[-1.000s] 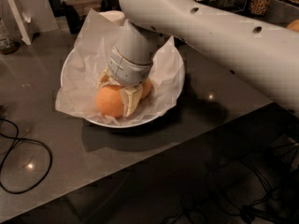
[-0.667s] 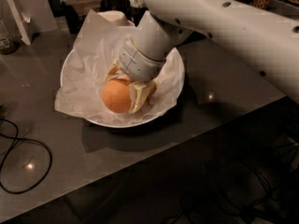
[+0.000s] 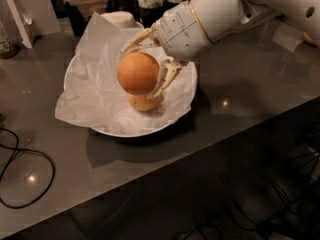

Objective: Pick orange from white bowl

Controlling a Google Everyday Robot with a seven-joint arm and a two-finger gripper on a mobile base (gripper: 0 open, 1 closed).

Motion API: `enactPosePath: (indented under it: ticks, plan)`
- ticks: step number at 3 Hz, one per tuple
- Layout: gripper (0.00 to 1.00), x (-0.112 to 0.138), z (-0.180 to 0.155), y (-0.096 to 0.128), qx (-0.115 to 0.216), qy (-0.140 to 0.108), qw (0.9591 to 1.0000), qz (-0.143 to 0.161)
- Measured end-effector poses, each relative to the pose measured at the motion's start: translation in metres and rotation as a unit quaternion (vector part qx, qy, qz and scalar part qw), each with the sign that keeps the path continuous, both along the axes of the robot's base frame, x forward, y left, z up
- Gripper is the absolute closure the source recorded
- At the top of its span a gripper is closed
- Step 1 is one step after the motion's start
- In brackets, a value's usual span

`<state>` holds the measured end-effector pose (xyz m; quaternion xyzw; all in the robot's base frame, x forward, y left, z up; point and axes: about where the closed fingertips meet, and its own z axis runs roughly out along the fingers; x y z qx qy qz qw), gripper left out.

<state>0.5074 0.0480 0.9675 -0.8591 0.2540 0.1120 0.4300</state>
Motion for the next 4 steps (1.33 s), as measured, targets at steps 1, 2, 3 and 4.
enactPosePath:
  ticks: [1,2,3,4]
  plan:
    - [1.0,-0.021,0.045,-0.002,0.057,-0.01,0.9955,0.075]
    - [1.0,-0.052,0.06,-0.006,0.071,-0.005,0.9866,0.147]
    - [1.0,-0.113,0.063,-0.03,0.078,0.007,0.9876,0.136]
    - [1.0,-0.113,0.063,-0.03,0.078,0.007,0.9876,0.136]
